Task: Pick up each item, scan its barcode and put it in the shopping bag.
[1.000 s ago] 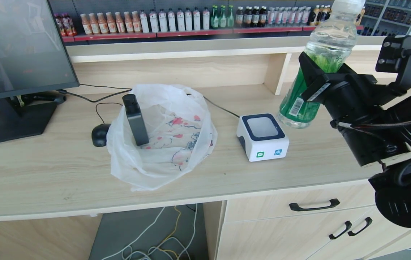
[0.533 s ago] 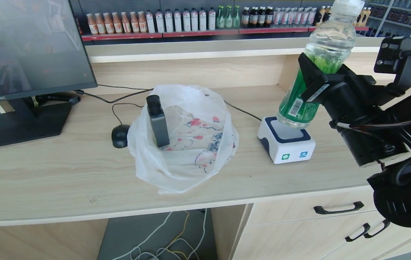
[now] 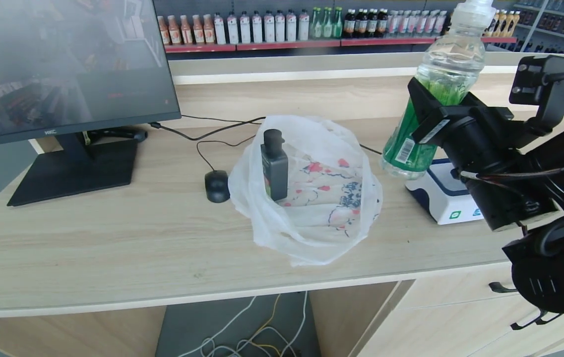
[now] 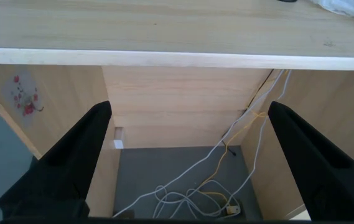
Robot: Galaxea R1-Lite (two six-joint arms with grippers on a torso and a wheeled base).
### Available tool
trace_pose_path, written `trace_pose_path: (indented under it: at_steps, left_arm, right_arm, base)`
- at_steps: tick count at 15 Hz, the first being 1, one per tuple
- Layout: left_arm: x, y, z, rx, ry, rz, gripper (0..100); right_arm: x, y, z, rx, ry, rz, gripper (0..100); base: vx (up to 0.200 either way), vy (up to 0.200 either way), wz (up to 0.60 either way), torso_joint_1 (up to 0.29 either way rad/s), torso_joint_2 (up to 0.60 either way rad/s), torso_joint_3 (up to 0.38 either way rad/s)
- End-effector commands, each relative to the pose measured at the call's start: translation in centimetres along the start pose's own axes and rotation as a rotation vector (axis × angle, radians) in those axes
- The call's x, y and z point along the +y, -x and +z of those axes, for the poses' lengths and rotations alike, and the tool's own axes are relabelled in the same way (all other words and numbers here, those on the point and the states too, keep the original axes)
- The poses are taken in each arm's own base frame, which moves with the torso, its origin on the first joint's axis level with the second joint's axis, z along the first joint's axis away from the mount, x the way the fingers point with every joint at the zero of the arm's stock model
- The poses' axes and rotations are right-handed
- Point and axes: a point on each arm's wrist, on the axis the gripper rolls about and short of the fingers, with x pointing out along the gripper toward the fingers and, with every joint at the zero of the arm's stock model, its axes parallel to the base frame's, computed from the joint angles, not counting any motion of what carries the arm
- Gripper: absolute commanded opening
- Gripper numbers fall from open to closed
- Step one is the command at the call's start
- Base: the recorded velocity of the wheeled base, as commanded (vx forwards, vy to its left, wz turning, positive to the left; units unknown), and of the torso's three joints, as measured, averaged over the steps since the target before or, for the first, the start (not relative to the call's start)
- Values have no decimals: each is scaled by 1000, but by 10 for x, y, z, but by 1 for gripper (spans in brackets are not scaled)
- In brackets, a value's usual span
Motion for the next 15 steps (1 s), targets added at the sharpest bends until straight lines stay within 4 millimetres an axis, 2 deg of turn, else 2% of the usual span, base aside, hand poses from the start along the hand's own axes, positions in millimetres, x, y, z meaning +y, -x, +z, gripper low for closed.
trace_pose_path:
  at_steps: [1,4,8,15]
  left_arm:
    - [0,0,0,0,0,-1,100]
    - [0,0,0,0,0,1,100]
    - [0,0,0,0,0,1,100]
    - [0,0,0,0,0,1,100]
  right_arm:
    - [1,1,-6,16,5,2,0]
    - [1,-1,-10,24,5,3,0]
    - [4,-5,-29,58,13,6,0]
    - [18,-24,-74,97,13,25,0]
  base:
    - [0,0,0,0,0,0]
    - [0,0,0,0,0,0]
    - [0,0,0,0,0,0]
    - [0,0,0,0,0,0]
